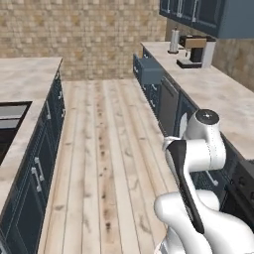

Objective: Pick up the metallic utensils from the counter and place them in the open drawer. Make sure not to pick up any wooden utensils.

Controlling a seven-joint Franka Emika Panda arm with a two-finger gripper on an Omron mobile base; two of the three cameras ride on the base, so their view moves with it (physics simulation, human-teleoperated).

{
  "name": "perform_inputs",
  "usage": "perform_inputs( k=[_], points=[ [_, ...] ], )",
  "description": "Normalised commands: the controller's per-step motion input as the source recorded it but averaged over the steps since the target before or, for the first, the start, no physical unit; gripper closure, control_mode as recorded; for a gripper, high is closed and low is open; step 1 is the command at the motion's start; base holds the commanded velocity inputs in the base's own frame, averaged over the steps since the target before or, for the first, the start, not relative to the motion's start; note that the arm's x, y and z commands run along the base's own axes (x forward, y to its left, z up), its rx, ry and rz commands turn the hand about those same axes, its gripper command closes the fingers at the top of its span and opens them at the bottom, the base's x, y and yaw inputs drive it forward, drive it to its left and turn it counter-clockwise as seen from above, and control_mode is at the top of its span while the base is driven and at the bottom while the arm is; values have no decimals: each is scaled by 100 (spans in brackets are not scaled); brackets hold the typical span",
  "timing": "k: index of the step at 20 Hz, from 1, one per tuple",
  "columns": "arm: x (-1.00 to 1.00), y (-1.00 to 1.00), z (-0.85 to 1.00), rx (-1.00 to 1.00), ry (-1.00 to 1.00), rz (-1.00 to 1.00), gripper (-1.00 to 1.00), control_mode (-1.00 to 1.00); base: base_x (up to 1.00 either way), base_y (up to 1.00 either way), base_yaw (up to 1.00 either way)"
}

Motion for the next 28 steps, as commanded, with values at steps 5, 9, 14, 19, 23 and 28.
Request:
perform_inputs(
  k=[5,9,14,19,23,28],
  points=[
    [0,0,0,0,0,0,100,100,100,-36,5],
    [0,0,0,0,0,0,100,100,100,-38,-1],
    [0,0,0,0,0,0,100,100,100,-24,-9],
    [0,0,0,0,0,0,100,100,100,-17,-18],
    [0,0,0,0,0,0,100,100,100,-30,-23],
    [0,0,0,0,0,0,100,100,100,-58,-22]
  ],
)
